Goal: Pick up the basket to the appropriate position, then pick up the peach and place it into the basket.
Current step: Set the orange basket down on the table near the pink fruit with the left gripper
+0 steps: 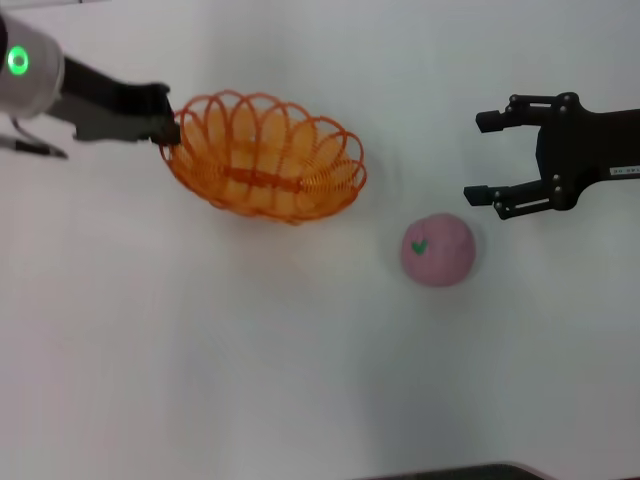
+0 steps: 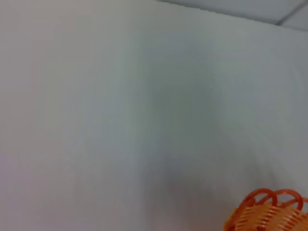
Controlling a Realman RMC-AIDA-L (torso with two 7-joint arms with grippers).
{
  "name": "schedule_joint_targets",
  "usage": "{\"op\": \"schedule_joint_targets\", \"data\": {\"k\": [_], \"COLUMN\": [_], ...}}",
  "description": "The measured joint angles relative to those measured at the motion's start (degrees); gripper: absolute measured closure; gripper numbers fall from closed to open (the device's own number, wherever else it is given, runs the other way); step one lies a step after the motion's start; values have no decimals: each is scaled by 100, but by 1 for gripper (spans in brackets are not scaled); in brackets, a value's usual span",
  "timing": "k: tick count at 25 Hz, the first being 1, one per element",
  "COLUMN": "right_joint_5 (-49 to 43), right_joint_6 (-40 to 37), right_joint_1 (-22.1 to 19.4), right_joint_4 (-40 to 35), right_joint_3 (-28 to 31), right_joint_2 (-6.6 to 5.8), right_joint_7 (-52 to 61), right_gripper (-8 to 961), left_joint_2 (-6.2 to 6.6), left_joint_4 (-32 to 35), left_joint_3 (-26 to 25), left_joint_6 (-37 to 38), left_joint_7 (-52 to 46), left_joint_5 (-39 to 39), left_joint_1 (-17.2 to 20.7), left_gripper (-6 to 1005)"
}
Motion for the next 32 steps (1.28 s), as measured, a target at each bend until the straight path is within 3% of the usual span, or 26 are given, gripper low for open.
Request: {"op": "schedule_joint_targets", "data": {"k": [7, 15, 21, 26, 32], "right_joint_5": [-38, -43, -43, -43, -14], "right_joint_6": [46, 57, 97, 123, 98], "right_joint_1": [54, 83, 85, 78, 91], "right_joint_4": [-62, -263, -292, -293, -291], "right_joint_3": [-12, -10, -11, 17, -3], "right_joint_2": [25, 86, 108, 107, 136], "right_joint_7": [57, 248, 367, 553, 884], "right_gripper": [41, 42, 42, 42, 42], "left_joint_2": [3, 36, 50, 54, 48], "left_joint_4": [-357, -507, -424, 91, 1115], "left_joint_3": [-103, -251, -257, -357, -416], "left_joint_6": [-434, -509, -481, -539, -101], "left_joint_7": [-16, 9, 313, 534, 1497], "left_joint_5": [-282, -269, -249, -290, -1135], "left_joint_1": [467, 680, 790, 1097, 1422], "left_gripper": [949, 945, 854, 778, 541]}}
